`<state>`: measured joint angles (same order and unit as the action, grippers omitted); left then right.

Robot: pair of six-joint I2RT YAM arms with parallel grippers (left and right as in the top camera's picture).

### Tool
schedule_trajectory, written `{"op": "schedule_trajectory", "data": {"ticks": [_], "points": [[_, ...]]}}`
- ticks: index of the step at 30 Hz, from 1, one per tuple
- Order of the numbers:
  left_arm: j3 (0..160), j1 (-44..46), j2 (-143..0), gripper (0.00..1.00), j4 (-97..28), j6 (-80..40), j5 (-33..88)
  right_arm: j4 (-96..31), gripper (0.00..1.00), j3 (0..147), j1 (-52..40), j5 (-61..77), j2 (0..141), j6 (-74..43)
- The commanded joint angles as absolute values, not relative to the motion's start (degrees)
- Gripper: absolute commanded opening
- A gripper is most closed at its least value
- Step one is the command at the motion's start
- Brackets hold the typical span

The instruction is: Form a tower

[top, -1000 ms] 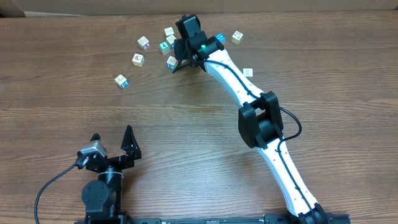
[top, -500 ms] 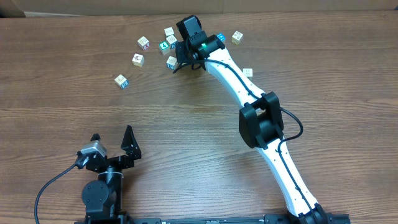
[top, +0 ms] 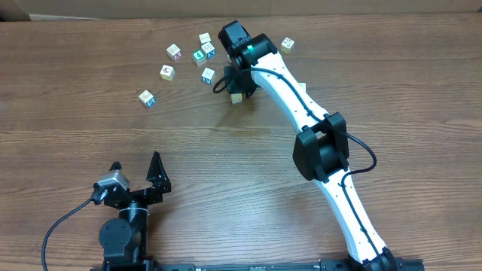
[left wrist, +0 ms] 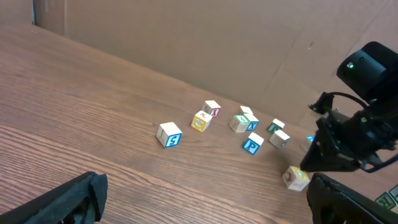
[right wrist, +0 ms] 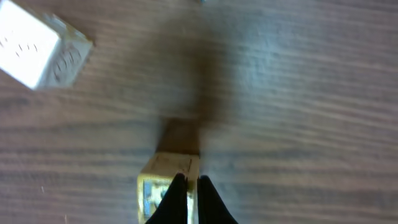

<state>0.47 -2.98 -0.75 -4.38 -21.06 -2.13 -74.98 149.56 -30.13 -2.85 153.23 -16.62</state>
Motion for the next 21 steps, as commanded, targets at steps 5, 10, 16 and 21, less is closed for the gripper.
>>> {"op": "schedule_trajectory", "data": {"ticks": [5,10,16,21], "points": [[0.3,-2.8,-0.3,0.99,-4.3,-21.4,-1.8,-76.6,0.23,149.3,-30.0,-2.7,148.6,-16.3],[0.3,-2.8,-0.3,0.99,-4.3,-21.4,-1.8,-76.6,0.55,149.3,-30.0,-2.7,147.9,-16.3],[0.3,-2.8,-0.3,1.00,-4.3,-21.4,-1.8,-77.0,0.63,149.2,-30.7,-2.7,148.9,-16.3],[0.3,-2.8,-0.3,1.00,-4.3,-21.4,-1.8,-76.4,0.62,149.2,-32.1,-2.9,149.2,-16.3]]}}
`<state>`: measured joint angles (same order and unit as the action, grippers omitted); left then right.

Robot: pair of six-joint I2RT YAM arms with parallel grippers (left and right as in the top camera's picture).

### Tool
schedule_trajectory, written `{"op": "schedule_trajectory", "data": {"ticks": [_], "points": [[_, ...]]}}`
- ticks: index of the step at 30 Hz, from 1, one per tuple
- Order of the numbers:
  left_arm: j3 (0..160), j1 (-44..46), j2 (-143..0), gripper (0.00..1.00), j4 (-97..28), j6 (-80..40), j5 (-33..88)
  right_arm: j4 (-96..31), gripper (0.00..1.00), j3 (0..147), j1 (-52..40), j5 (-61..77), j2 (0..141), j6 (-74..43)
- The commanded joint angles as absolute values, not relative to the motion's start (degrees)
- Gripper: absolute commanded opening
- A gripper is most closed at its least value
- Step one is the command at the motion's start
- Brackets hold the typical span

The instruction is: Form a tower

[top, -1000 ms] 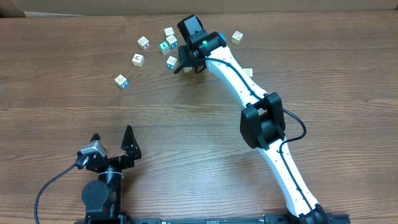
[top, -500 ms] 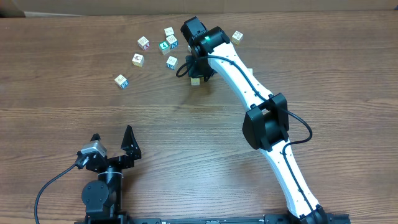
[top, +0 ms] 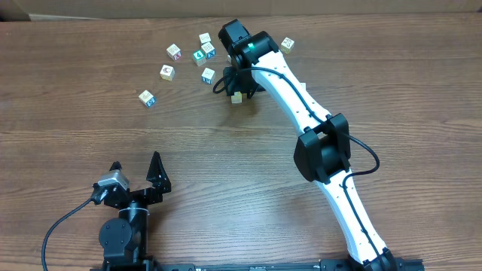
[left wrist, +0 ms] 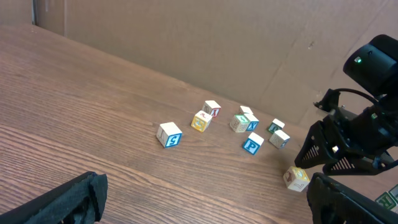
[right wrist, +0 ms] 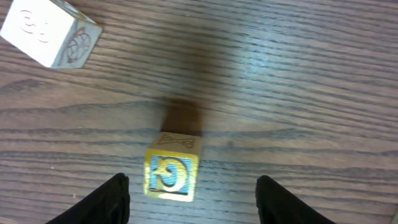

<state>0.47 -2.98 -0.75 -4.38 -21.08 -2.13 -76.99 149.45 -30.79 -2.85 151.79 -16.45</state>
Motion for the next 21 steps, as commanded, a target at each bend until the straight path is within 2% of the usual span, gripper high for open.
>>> {"op": "schedule_trajectory", "data": {"ticks": [1,17,21], "points": [[0.3,-2.8,-0.3,0.99,-4.3,-21.4,-1.8,-76.3,0.61,149.2,-32.2,-2.9,149.2,-16.3],[0.3,-2.8,-0.3,0.99,-4.3,-21.4,-1.8,-71.5,0.58,144.0,-32.2,-3.0,149.4,-16.5],[0.3,-2.8,-0.3,1.00,-4.3,-21.4,-1.8,-70.7,0.52,144.0,-32.2,-3.5,149.4,-16.5]]}}
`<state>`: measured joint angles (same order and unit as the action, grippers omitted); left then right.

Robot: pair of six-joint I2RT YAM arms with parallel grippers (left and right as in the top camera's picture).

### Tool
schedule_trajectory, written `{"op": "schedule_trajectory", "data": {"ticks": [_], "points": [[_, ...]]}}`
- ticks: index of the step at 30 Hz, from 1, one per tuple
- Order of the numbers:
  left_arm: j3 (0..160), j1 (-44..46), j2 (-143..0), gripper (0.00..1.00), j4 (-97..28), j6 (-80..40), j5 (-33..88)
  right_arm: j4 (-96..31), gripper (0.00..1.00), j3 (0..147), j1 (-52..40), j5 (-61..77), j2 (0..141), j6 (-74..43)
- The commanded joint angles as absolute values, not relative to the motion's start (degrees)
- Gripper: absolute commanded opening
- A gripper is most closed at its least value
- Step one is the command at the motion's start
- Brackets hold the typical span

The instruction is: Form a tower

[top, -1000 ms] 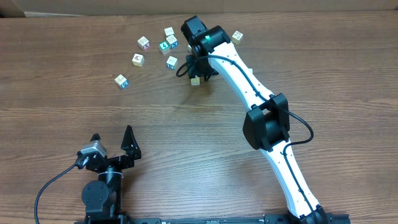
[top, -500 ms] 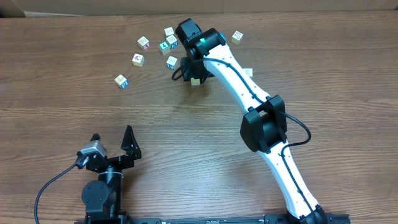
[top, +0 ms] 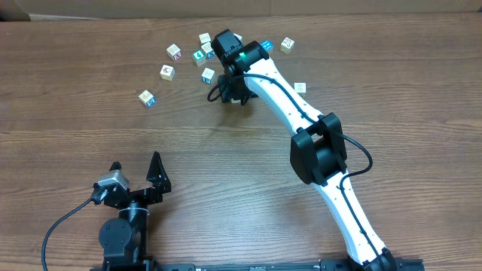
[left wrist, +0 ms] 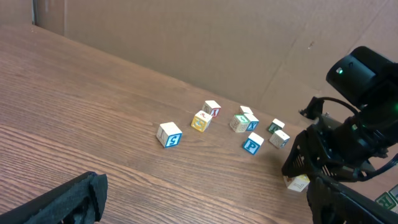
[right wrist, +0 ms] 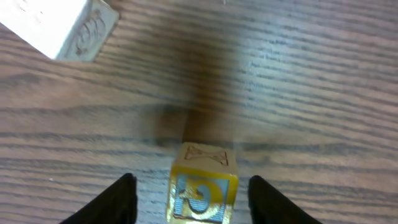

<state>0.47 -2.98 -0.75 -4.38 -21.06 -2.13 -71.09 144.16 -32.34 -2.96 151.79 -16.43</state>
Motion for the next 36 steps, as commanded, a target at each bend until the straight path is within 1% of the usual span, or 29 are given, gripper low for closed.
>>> {"op": "schedule_trajectory", "data": {"ticks": [1,3,8,10,13,18,19,20,25,27,30,31,36], "points": [[0.3,-2.8,-0.3,0.99,-4.3,-21.4,-1.8,-70.7,0.49,144.0,-32.2,-4.3,149.4,-16.5],[0.3,-2.8,-0.3,1.00,-4.3,-21.4,-1.8,-70.8,0.46,144.0,-32.2,-5.4,149.4,-16.5],[0.3,-2.8,-0.3,0.99,-4.3,-21.4,-1.8,-71.2,0.43,144.0,-32.2,-5.3,149.4,-16.5],[0.3,-2.8,-0.3,0.99,-4.3,-21.4,-1.8,-71.2,0.38,144.0,-32.2,-5.3,149.4,-16.5],[0.3,-2.8,-0.3,0.99,-4.3,-21.4,-1.8,-71.2,0.32,144.0,-32.2,-5.3,149.4,-16.5],[0.3,-2.8,-0.3,1.00,-4.3,-21.4,-1.8,-71.3,0.32,144.0,-32.2,-5.3,149.4,-17.0],[0.3,-2.8,-0.3,1.00,-4.3,-21.4,-1.8,-71.3,0.34,144.0,-32.2,-5.3,149.4,-17.6],[0.3,-2.8,-0.3,1.00,-4.3,-21.4,-1.8,-71.4,0.37,143.9,-32.2,-5.3,149.4,-18.1],[0.3,-2.8,-0.3,1.00,-4.3,-21.4,-1.8,-71.5,0.36,143.9,-32.2,-5.1,149.4,-18.1],[0.3,-2.8,-0.3,0.99,-4.3,-21.4,-1.8,-71.7,0.27,144.0,-32.2,-5.1,149.4,-18.0],[0.3,-2.8,-0.3,1.00,-4.3,-21.4,-1.8,-72.2,0.17,144.5,-32.2,-5.1,149.0,-18.1],[0.3,-2.8,-0.3,1.00,-4.3,-21.4,-1.8,-72.8,0.16,144.9,-32.1,-5.1,148.5,-18.1],[0.3,-2.8,-0.3,1.00,-4.3,-21.4,-1.8,-74.0,0.16,145.6,-31.1,-5.1,144.6,-18.0]]}}
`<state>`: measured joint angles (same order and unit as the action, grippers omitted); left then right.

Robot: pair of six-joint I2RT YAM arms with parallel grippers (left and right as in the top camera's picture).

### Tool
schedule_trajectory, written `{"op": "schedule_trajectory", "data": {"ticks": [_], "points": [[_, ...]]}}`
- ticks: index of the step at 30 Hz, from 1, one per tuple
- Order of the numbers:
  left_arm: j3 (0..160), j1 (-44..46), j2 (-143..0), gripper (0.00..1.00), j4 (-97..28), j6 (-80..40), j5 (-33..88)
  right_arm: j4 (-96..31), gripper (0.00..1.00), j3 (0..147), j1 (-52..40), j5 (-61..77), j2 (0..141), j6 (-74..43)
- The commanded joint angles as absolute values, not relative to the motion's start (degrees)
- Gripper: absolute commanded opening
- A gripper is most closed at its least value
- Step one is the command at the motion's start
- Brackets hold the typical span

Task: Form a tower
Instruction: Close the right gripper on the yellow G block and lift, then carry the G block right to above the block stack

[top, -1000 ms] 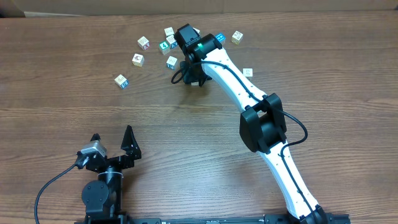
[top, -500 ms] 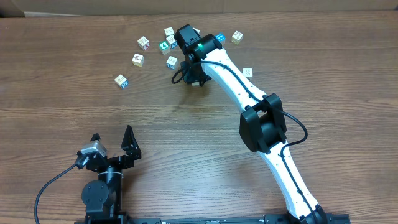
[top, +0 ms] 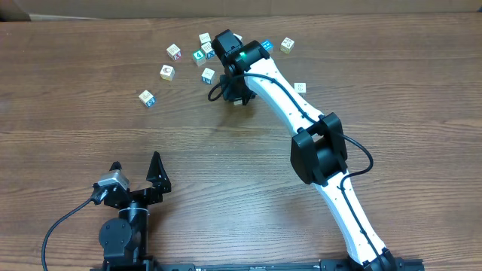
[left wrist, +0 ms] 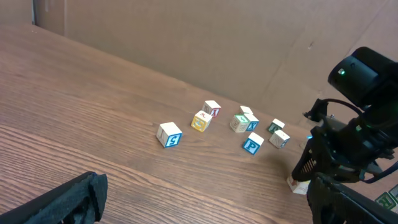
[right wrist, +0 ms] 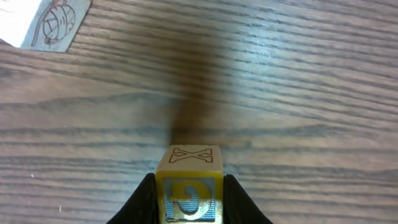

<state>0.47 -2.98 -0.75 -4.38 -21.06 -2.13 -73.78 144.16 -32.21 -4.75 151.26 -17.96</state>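
Note:
A yellow-framed letter block [right wrist: 188,186] with an X on its far face sits between my right gripper's [right wrist: 188,205] fingers, which press on both its sides. In the overhead view that gripper [top: 235,95] is at the back of the table, just right of the scattered blocks. From the left wrist view the held block [left wrist: 298,185] looks to be still on the wood. Several other letter blocks lie loose nearby, among them one with a blue face [top: 208,74] and one farther left [top: 147,98]. My left gripper [top: 135,179] is open at the near left, holding nothing.
A pale block [right wrist: 46,22] lies just up and left of the held one. Two more blocks lie to the right of the arm, one at the back [top: 287,44] and one nearer [top: 300,88]. A cardboard wall [left wrist: 186,43] runs along the table's far edge.
My right gripper's fingers stood wide apart on either side of the yellow block; now they are shut on its two sides. The left arm has not moved.
My right gripper was shut with its tips at the yellow block. Then it was open wide above the block, which lay free on the table. Then its fingers stood astride the block, and now they grip it.

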Motion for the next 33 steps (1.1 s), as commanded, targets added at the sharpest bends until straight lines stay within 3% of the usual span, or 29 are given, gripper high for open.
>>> {"op": "schedule_trajectory", "data": {"ticks": [1,12,25,33], "points": [[0.3,-2.8,-0.3,1.00,-4.3,-21.4,-1.8,-74.1,0.16,145.6,-30.9,-5.1,143.6,-18.0],[0.3,-2.8,-0.3,1.00,-4.3,-21.4,-1.8,-80.2,0.17,145.6,-24.9,-5.5,132.3,-18.0],[0.3,-2.8,-0.3,1.00,-4.3,-21.4,-1.8,-89.9,0.17,144.9,-15.9,-5.5,132.2,-17.8],[0.3,-2.8,-0.3,1.00,-4.3,-21.4,-1.8,-90.3,0.22,141.3,-15.2,-5.5,132.2,-17.5]]}}
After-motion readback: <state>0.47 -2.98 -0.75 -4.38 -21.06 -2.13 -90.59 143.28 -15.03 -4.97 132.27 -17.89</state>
